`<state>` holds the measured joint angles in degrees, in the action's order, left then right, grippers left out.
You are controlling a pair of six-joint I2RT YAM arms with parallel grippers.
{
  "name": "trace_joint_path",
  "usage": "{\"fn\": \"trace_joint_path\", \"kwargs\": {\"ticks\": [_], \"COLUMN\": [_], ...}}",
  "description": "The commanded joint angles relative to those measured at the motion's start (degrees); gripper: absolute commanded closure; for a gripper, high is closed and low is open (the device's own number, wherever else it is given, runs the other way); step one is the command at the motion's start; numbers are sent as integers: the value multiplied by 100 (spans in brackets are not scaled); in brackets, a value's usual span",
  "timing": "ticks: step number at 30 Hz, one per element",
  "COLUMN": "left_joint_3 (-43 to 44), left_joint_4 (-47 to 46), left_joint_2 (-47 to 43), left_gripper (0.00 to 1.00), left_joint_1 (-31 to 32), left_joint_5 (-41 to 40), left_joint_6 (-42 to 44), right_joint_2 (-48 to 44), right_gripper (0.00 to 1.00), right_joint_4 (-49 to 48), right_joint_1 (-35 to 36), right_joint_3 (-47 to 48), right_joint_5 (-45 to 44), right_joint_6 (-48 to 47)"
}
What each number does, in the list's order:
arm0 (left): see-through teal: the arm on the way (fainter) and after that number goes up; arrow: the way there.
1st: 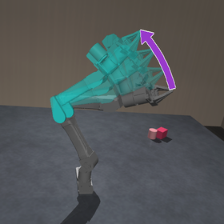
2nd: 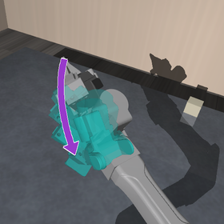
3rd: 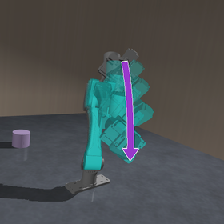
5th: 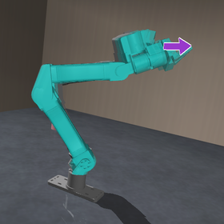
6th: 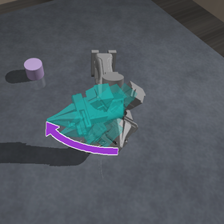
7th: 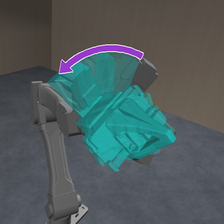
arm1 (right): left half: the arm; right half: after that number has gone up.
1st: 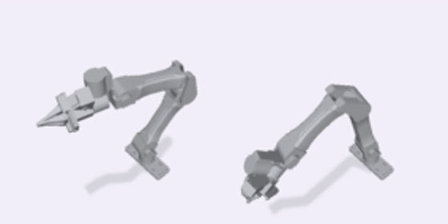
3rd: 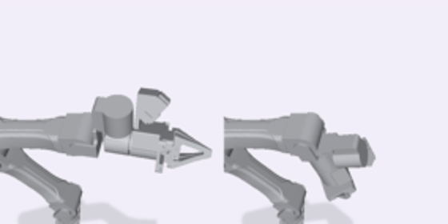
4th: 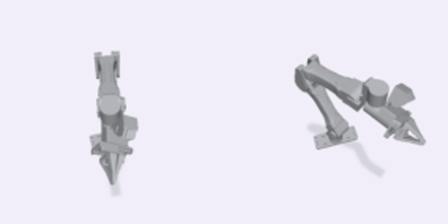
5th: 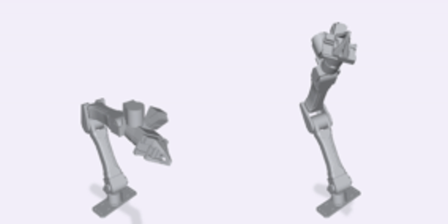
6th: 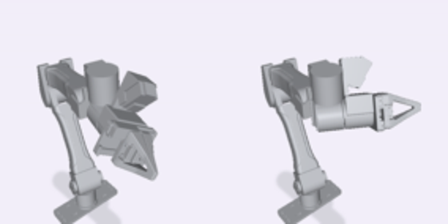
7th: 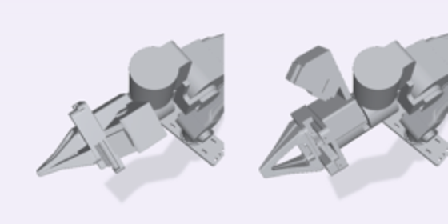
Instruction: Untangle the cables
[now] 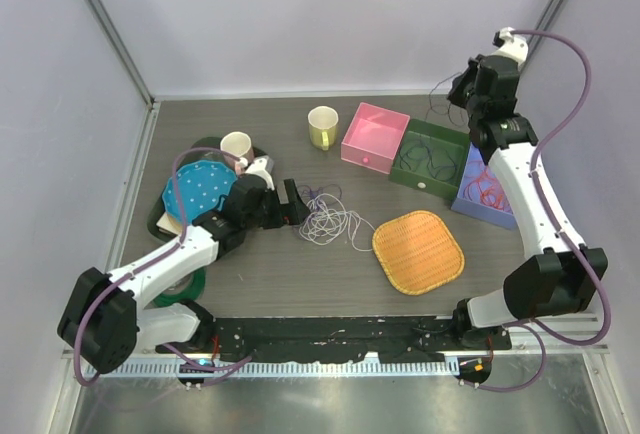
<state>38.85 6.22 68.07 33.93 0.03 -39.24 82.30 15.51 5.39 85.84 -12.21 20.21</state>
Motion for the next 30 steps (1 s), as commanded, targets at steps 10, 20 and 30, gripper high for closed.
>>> {"fn": "trace_joint_path", "kwargs": {"ticks": [10,20,30], "left_joint_3": [-317,-361,-282], "left_joint_4": [-235,-305,-595], "left_joint_2": [-338,-207,188], "left_gripper": [0,0,0], "left_joint_1": [-18,-18,-18], "left_joint_5": [-170,-109,330], "left_joint_6": [-206,-233,-294], "right_joint_2": [567,806,-240], "right_gripper": [99,27,11], "right_joint_4": [-1199,-901,-910], "right_joint_1": [-20,-20,831], "right_joint_3": [-1509,-1369,-2237], "right_joint_5": [-687,-107,2449], "right_joint_6": [678,625,-631]}}
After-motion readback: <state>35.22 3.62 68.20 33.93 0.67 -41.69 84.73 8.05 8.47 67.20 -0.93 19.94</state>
